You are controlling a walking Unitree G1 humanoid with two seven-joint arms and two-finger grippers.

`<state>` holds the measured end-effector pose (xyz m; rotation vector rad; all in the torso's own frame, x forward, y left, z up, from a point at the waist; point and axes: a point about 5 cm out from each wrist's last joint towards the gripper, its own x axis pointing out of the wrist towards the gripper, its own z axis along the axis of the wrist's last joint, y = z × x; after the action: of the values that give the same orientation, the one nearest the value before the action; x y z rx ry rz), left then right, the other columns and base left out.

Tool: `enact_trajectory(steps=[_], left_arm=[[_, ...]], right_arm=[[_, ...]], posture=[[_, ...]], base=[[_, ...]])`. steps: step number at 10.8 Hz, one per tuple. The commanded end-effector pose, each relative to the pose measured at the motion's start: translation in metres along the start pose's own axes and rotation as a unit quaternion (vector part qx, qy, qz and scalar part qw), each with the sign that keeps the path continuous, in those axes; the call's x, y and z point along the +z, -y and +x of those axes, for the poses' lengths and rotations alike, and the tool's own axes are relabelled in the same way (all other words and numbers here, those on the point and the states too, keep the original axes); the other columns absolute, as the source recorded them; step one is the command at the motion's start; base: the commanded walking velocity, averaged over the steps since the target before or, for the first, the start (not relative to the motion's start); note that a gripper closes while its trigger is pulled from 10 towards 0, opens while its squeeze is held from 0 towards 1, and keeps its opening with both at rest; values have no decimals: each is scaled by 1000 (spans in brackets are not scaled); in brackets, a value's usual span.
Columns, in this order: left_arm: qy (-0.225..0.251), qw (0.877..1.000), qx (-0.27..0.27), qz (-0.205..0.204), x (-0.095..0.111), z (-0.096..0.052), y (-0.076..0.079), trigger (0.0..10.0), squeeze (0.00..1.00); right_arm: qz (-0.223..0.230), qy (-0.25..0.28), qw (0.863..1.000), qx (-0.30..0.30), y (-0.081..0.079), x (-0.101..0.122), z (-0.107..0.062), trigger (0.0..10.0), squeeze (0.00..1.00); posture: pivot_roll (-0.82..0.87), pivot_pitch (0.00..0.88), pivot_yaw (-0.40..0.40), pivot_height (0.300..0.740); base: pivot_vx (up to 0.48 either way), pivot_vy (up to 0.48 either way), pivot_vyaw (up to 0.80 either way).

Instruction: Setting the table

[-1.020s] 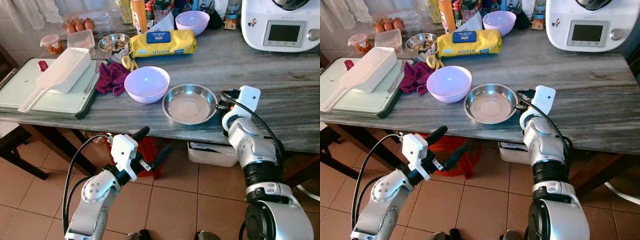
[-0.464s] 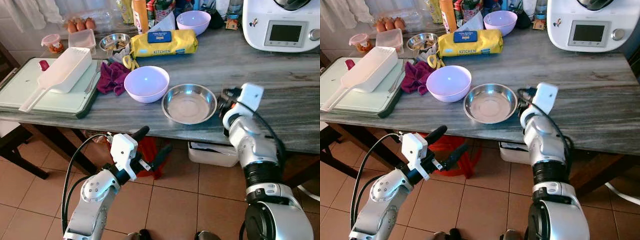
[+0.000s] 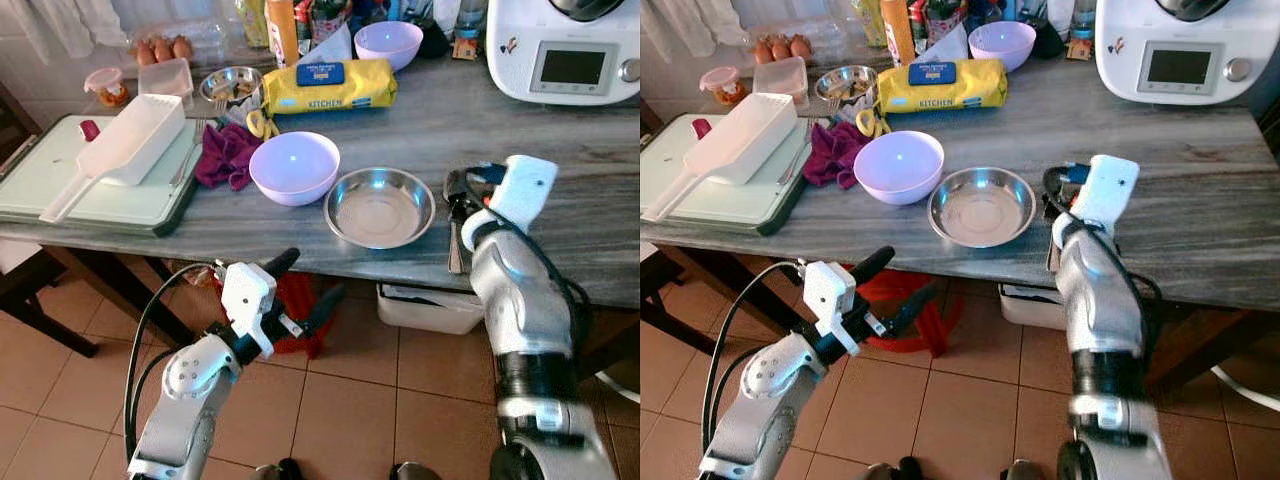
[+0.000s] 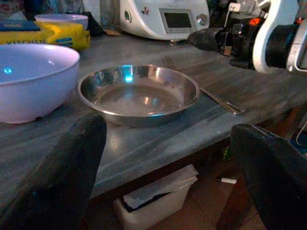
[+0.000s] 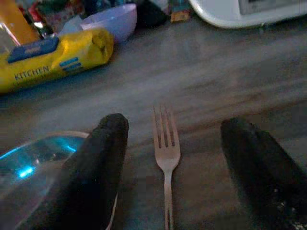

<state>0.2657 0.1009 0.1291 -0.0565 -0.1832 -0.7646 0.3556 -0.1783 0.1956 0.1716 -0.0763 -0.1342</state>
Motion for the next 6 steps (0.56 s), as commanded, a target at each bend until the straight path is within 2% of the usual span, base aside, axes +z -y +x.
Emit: enact_trajectory(steps=[1, 2, 3, 4, 5, 6], left_arm=[[-10, 1000, 14, 1, -7, -4, -5, 10000, 0], [-10, 1000, 25, -1, -10, -5, -8, 10000, 0], [-3, 999, 46, -1, -10, -3, -14, 10000, 0], [3, 997, 81, 13, -8, -2, -20, 10000, 0], [4, 990, 141, 29, -5, -2, -31, 10000, 0], [-2, 984, 179, 27, -8, -3, -41, 10000, 0]], right_arm=[[12, 18, 1000, 4, -4, 3, -8, 10000, 1000], [3, 30, 999, 12, -3, 2, -18, 10000, 1000], [-26, 42, 999, 16, 1, -2, -30, 10000, 1000], [-66, 45, 997, 14, 6, -10, -39, 10000, 1000], [-80, 36, 996, 19, 14, -21, -52, 10000, 1000], [-102, 18, 994, 17, 26, -32, -66, 10000, 1000]], posture=[[-147, 144, 110, 740], [-150, 135, 115, 740], [-156, 116, 118, 740], [-159, 106, 122, 740], [-156, 90, 123, 740], [-160, 81, 124, 740]], base=[[0, 0, 0], [0, 0, 0], [0, 0, 0], [0, 0, 0], [0, 0, 0], [0, 0, 0]])
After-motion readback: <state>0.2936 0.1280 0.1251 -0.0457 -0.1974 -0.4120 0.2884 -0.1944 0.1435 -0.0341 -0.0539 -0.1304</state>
